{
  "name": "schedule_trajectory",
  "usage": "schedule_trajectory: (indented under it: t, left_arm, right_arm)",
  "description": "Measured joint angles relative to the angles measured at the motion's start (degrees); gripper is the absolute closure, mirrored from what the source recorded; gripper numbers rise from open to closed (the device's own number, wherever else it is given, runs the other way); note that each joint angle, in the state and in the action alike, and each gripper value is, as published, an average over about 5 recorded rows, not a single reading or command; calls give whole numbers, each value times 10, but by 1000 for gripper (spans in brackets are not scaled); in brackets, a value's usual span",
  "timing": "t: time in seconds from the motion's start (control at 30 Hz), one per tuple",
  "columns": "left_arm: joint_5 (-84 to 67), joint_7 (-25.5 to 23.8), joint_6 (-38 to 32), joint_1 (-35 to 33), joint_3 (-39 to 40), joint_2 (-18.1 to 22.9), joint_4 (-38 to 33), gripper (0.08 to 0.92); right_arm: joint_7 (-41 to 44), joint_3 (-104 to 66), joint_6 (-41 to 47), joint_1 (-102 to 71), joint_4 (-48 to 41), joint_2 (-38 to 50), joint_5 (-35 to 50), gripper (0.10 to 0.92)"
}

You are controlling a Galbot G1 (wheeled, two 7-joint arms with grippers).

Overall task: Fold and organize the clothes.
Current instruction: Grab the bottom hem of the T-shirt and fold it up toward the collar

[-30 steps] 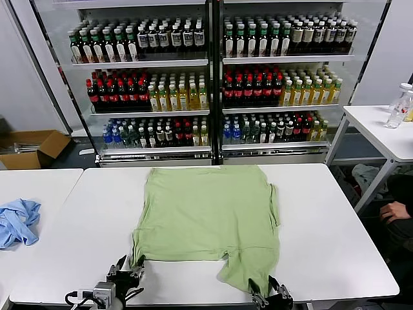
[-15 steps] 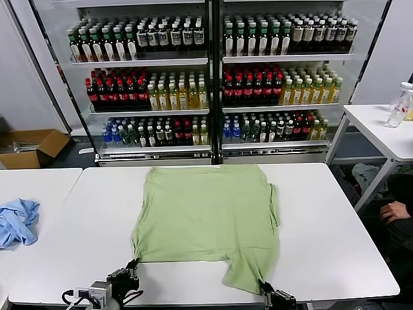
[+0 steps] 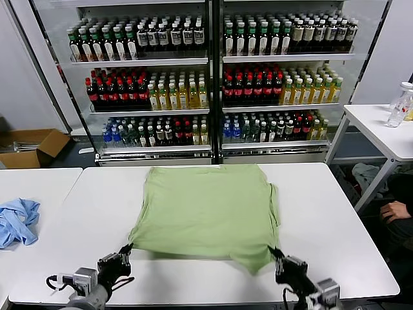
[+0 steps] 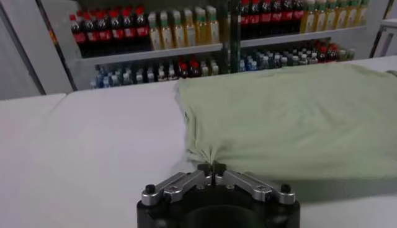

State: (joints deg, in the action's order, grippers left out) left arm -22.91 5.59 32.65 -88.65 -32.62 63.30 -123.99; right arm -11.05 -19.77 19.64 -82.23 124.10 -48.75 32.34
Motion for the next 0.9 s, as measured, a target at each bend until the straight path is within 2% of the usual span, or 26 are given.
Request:
schedule_trajectory:
  t: [0.37,0.47,0.7,0.9]
  left_arm:
    - [0,4,-7,138,54,-24,110,916]
    - [5,6,-8,172,73,-24,141,876]
    - [20,16,-8,221,100,-15,182,679]
    - [35,23,-10,220,100,-2,181,506]
  right_arm:
    - [12,115,6,223,-140,-9,-8,920]
    - [18,141,13,263,-170,-18,-22,899]
    - [26,165,22,299,-192,-23,-56,716]
    - [20,142,29,264,-170,-19,-70,543]
